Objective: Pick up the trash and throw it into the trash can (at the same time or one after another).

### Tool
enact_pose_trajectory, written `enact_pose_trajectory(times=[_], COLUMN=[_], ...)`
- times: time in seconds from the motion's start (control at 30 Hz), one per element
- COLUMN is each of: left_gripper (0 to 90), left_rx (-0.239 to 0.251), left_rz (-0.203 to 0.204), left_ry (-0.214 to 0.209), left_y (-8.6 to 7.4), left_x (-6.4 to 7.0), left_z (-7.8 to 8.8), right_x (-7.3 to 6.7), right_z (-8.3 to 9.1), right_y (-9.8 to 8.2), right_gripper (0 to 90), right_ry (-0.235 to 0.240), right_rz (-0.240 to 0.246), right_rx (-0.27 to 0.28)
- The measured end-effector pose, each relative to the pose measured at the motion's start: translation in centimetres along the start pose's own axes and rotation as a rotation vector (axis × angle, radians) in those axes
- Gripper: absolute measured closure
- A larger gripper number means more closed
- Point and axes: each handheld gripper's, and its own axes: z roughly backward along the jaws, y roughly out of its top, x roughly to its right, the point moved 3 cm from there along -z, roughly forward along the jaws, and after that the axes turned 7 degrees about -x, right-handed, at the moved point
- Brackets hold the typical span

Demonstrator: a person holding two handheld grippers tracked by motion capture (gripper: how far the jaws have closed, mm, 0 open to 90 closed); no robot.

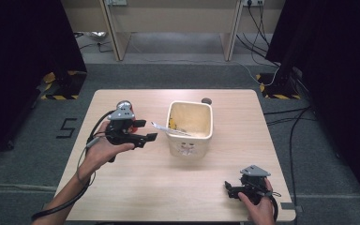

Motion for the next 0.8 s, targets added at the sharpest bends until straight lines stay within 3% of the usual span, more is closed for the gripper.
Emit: enact_pose_trajectory(times=[0.2,0.4,0.8], left_gripper=[30.1,26.8,22.0], left_rx=[0.003,0.005,0.01], left_rz=[0.012,0.065,0.077], left_ry=[0.015,0.016,0.044], left_y=[-0.7,-1.8,-2.2], left_x=[-0.4,-1.4,-1.9], left_z=[0.3,0.1,-0.1], right_x=[0.0,0.0,0.0], right_z=[0.0,0.0,0.0], right_y=[0.0,0.0,0.0], right_gripper=[0.2,0.2,0.2], right_ry=[0.0,0.0,0.001], right_rz=[0.0,0.0,0.002], right_rx=[0.0,0.0,-0.001])
